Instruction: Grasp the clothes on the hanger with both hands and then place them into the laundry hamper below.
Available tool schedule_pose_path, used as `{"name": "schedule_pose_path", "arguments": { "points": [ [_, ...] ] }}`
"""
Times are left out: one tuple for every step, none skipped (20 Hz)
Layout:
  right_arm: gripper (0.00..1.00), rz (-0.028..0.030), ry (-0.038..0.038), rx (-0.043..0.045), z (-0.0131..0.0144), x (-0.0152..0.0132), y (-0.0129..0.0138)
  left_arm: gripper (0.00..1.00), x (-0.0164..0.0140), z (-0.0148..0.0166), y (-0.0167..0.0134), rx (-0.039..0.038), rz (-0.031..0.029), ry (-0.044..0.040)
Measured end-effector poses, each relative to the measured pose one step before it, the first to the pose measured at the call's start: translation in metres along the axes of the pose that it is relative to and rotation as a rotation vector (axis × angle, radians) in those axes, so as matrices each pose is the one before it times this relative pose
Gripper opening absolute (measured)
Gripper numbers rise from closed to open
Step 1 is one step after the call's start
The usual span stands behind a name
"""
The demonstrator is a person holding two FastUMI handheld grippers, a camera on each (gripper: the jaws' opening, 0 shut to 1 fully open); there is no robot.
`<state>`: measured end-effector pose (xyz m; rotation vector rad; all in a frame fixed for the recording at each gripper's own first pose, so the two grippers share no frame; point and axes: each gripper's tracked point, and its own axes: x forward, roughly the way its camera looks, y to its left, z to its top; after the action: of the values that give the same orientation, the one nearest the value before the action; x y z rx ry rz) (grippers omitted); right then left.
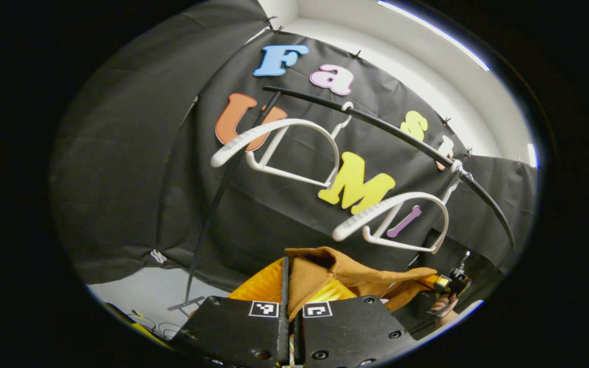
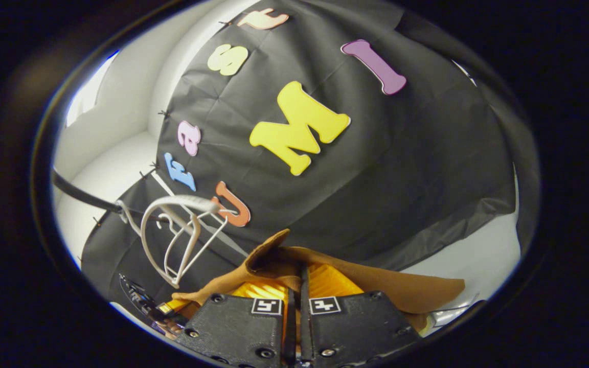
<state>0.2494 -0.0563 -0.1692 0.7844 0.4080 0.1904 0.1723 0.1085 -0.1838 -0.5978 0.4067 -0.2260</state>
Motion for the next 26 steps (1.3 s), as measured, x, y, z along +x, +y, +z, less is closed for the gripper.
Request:
{"name": "schedule_pose_path", "arguments": {
  "points": [
    [0.07, -0.0059, 0.00069, 0.0055, -0.00442, -0.0047, -0.00237, 0.03, -0.00568, -0.00487, 0.00134, 0.00396, 0.00459, 0.00891],
    [0.07, 0.00053, -0.00138, 0.00764, -0.00281, -0.00385, 0.00014, 0.03, -0.00361, -0.00419, 0.00185, 0.00459, 0.00622, 0.00997],
    [0.07, -0.00098, -0.00016, 0.00877, -0.00351, -0.00383, 0.00065, 0.03, -0.00166, -0.00412, 0.00006, 0.00121, 0.00349, 0.0092],
    [0.07, 0.00056, -0.00235, -0.00313, -0.00449, -0.00388, 0.00107, 0.03, -0.0051, -0.00426, -0.00106, 0.00761, 0.00292, 0.00476],
    [0.06, -0.00254, 0.0002, -0.00826, -0.00379, -0.00325, 0.00178, 0.03, -0.00579, -0.00278, -0.00076, 0.00909, 0.00197, 0.00161],
    [0.07, -0.00176, 0.00314, -0.00926, -0.00466, -0.00521, 0.00005, 0.03, -0.00583, -0.00164, -0.00051, 0.00976, 0.00223, -0.00005],
    [0.06, -0.00326, 0.00137, -0.00543, -0.00323, -0.00312, 0.00153, 0.03, -0.00183, -0.00219, -0.00074, 0.00616, -0.00195, 0.00494],
    [0.06, 0.004, 0.0019, -0.00295, -0.00246, -0.00327, 0.00267, 0.03, -0.00285, -0.00254, -0.00378, 0.00413, -0.0084, 0.00399],
    [0.06, 0.00178, -0.00033, -0.00215, -0.00171, -0.00268, 0.0041, 0.03, -0.00325, -0.00138, -0.00374, 0.0041, -0.00512, 0.00138],
    [0.07, 0.00738, 0.00406, -0.01112, -0.00428, -0.00115, 0.00492, 0.03, -0.00262, -0.00085, -0.00276, 0.00853, -0.00079, 0.00099],
    [0.06, 0.00235, 0.00371, -0.01263, -0.00458, -0.00132, 0.00572, 0.03, -0.00107, -0.00081, -0.0027, 0.00906, 0.00067, -0.00017],
    [0.06, 0.01073, 0.01065, -0.01331, -0.00719, -0.00197, 0.00651, 0.03, -0.00145, -0.00283, -0.00336, 0.01005, -0.00009, 0.00437],
    [0.06, 0.01202, 0.0123, -0.01076, -0.00643, -0.00184, 0.00816, 0.03, -0.00157, -0.00373, -0.00506, 0.01586, -0.00402, 0.00299],
    [0.06, 0.01635, 0.01132, -0.01837, -0.0052, -0.00055, 0.00975, 0.03, -0.00064, -0.0028, -0.00605, 0.01608, -0.00847, 0.0022],
    [0.06, 0.00887, 0.01183, -0.02155, -0.00565, 0.00174, 0.00867, 0.03, -0.00078, -0.00207, -0.00581, 0.01257, -0.01112, 0.00404],
    [0.06, 0.01423, 0.01224, -0.01682, -0.00419, 0.00126, 0.00899, 0.03, 0.00025, -0.00144, -0.0079, 0.01208, -0.01324, 0.0029],
    [0.06, 0.01318, 0.01531, -0.01387, -0.00542, 0.00222, 0.0094, 0.03, 0.00027, -0.00124, -0.00835, 0.01225, -0.01446, 0.00255],
    [0.06, 0.01334, 0.01354, -0.01302, -0.00568, 0.00125, 0.00893, 0.03, 0.00041, -0.00075, -0.00711, 0.01225, -0.0117, 0.00045],
    [0.06, 0.01385, 0.01858, -0.01182, -0.00706, 0.00103, 0.00935, 0.03, 0.00017, -0.00053, -0.00694, 0.01069, -0.01184, 0.00257],
    [0.06, 0.01292, 0.01221, -0.00924, -0.00412, 0.00231, 0.00887, 0.03, 0.00292, 0.00084, -0.00451, 0.00975, -0.01306, -0.0009],
    [0.06, 0.01898, 0.01747, -0.01447, -0.00435, 0.00342, 0.00965, 0.03, 0.00093, -0.00027, -0.00703, 0.00777, -0.01445, 0.00303],
    [0.06, 0.00807, 0.01143, -0.01118, -0.00348, 0.00347, 0.0063, 0.03, -0.00013, -0.0001, -0.0074, 0.00557, -0.01447, 0.00091],
    [0.06, 0.01423, 0.02115, -0.01339, -0.00582, 0.00495, 0.00728, 0.03, 0.00074, -0.00194, -0.00783, 0.0062, -0.01689, 0.00828],
    [0.06, 0.00729, 0.01636, -0.01053, -0.00688, 0.00486, 0.00718, 0.03, 0.00089, -0.00261, -0.00737, 0.00926, -0.0111, 0.00572],
    [0.05, 0.01182, 0.01955, -0.00963, -0.00611, 0.0041, 0.00596, 0.03, 0.00147, -0.0016, -0.00676, 0.00945, -0.01147, 0.00733],
    [0.06, 0.00699, 0.01715, -0.00248, -0.00693, 0.00399, 0.0057, 0.03, 0.00163, -0.00325, -0.00755, 0.00569, -0.01503, 0.01061]
  ]
}}
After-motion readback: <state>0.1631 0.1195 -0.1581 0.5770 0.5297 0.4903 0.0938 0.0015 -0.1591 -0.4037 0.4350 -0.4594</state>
